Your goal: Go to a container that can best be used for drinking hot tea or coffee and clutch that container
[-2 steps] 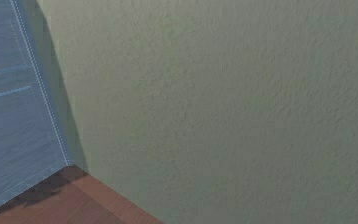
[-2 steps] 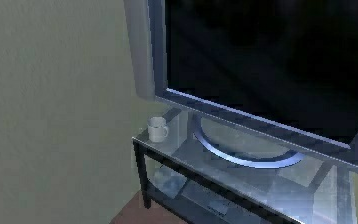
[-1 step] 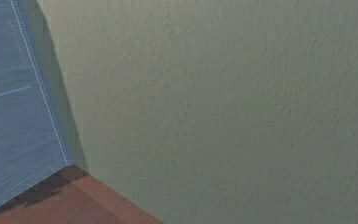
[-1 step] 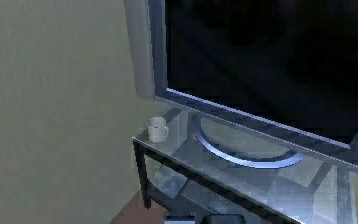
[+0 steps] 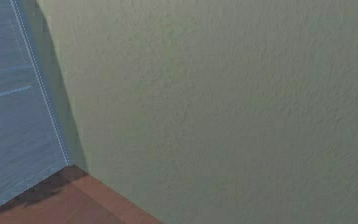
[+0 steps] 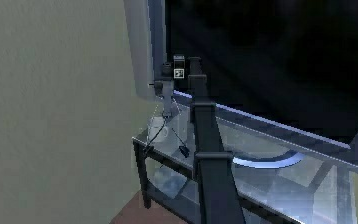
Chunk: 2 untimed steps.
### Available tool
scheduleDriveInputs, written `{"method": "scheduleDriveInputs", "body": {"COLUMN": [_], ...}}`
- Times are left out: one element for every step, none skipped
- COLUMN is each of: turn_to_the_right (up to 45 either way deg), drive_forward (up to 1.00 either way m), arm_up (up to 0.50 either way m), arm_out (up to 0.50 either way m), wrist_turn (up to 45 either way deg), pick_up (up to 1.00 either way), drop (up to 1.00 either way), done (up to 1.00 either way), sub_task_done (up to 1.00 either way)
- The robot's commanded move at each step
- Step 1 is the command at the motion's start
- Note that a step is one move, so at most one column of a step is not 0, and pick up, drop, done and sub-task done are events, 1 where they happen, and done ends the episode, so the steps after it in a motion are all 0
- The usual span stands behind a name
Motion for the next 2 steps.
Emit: {"method": "scheduleDriveInputs", "body": {"turn_to_the_right": [0.0, 0.0], "drive_forward": [0.0, 0.0], "arm_up": [0.0, 0.0], "arm_out": [0.0, 0.0], "wrist_turn": [45.0, 45.0], "pick_up": [0.0, 0.0], "drop": [0.0, 0.0], "done": [0.0, 0.0], "sub_task_done": [0.0, 0.0]}}
